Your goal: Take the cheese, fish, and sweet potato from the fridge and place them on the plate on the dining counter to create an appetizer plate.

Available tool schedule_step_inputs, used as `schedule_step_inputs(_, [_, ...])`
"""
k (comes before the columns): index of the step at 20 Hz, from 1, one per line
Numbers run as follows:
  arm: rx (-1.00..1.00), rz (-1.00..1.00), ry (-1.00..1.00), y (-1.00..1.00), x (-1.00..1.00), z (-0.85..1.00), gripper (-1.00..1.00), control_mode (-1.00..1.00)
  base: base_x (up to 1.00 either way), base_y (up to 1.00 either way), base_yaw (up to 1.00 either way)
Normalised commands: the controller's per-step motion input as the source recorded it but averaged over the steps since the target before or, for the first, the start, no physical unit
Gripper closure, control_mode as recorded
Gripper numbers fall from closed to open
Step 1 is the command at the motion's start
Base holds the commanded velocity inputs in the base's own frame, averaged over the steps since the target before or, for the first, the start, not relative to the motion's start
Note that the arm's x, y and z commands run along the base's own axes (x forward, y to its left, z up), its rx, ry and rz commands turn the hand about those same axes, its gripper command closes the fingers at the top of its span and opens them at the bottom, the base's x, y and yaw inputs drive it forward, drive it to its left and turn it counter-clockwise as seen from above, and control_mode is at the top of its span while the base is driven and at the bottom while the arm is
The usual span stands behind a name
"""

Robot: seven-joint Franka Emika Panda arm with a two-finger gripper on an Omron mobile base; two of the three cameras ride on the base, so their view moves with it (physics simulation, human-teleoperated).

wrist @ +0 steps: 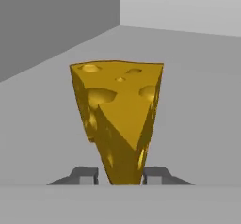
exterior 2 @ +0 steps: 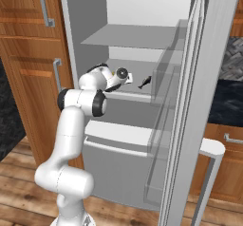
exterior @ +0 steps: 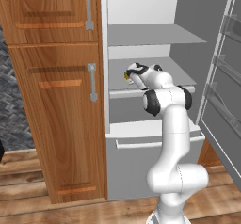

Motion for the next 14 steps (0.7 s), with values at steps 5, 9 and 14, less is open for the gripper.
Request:
schedule_step_inputs(5, [0.0, 0.0, -0.04, -0.26, -0.3, 0.1, 1.0, -1.0, 0.0, 0.0, 0.0])
schedule_step_inputs(9, [0.0, 0.0, -0.1, -0.39, -0.69, 0.08, 1.0, -1.0, 0.0, 0.0, 0.0])
schedule_step_inputs(14, [0.0, 0.0, -0.09, -0.31, -0.78, 0.02, 1.0, -1.0, 0.0, 0.0, 0.0])
